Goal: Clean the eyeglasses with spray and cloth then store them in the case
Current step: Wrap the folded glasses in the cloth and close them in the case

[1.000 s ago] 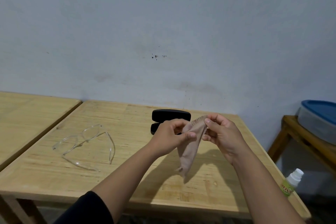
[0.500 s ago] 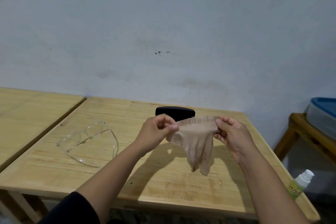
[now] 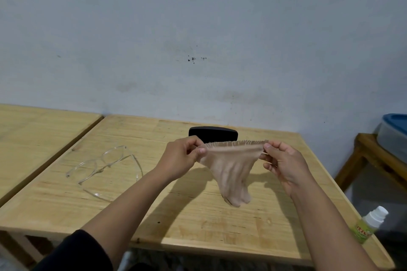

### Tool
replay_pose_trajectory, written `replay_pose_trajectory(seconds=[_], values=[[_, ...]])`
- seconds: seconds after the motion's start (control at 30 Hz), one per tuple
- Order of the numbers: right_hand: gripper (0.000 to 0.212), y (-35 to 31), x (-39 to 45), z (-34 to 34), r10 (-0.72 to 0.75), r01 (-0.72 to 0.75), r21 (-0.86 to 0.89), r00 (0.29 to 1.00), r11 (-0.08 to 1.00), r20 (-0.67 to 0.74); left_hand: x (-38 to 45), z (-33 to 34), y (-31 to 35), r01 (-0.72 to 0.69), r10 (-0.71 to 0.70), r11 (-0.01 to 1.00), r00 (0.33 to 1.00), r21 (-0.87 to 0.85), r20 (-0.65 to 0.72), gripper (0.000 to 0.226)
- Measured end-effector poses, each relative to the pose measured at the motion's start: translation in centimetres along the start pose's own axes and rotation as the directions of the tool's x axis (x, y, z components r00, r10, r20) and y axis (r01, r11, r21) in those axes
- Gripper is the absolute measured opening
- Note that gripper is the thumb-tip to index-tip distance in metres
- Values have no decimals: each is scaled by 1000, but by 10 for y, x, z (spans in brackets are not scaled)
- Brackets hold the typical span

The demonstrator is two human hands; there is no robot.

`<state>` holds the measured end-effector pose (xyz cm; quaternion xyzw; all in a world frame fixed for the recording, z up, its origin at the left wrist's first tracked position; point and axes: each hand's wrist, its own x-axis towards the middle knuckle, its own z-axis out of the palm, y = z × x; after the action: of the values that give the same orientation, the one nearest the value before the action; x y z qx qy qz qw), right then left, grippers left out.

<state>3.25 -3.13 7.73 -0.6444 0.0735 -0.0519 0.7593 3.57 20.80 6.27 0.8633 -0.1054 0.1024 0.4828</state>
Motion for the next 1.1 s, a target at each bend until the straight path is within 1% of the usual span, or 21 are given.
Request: replay_pose_trajectory(seconds=[0.1, 0.2, 0.3, 0.37, 0.43, 0.53, 0.63, 0.7, 0.83, 0.93, 1.0, 1.03, 1.1], values=[[9, 0, 8, -1, 26, -25, 17, 999, 1000, -40, 11, 0, 2, 8, -8, 1000, 1000, 8, -30, 14], [7, -5, 18, 0, 24, -22, 36, 997, 999, -71, 26, -1, 12, -27, 34, 998, 990, 53, -135, 16], [8, -15, 22, 0, -39, 43, 65, 997, 997, -69, 31, -5, 26, -113, 107, 994, 967, -13, -230, 14], [13, -18, 19, -3, -90, 93, 52, 994, 994, -55, 27, -8, 29, -186, 171, 982, 951, -34, -257, 17], [16, -11, 12, -7, -110, 110, 0, 993, 994, -30, 18, -9, 20, -234, 230, 972, 947, 10, -226, 21], [19, 19, -6, -17, -53, 53, -162, 999, 985, 8, -10, -6, -8, -278, 291, 950, 953, 143, -80, 22], [17, 52, -31, -29, 58, -33, -326, 996, 945, 66, -48, 5, -38, -281, 266, 937, 959, 209, 100, 17], [13, 63, -44, -36, 68, -20, -429, 993, 903, 98, -70, 12, -50, -257, 217, 937, 959, 238, 183, 14], [11, 66, -57, -40, 0, 109, -637, 986, 763, 170, -85, 16, -57, -278, 218, 917, 950, 287, 226, 14], [12, 64, -62, -42, 38, 163, -755, 969, 635, 242, -86, 14, -54, -307, 223, 900, 934, 308, 280, 13], [17, 62, -61, -44, 97, 163, -781, 957, 603, 274, -87, 10, -50, -267, 173, 909, 940, 319, 293, 17], [18, 61, -61, -44, 102, 155, -785, 958, 600, 267, -86, 8, -48, -237, 150, 921, 948, 310, 280, 19], [19, 61, -56, -42, 29, 127, -773, 982, 621, 184, -80, 7, -45, -194, 138, 935, 970, 298, 200, 19]])
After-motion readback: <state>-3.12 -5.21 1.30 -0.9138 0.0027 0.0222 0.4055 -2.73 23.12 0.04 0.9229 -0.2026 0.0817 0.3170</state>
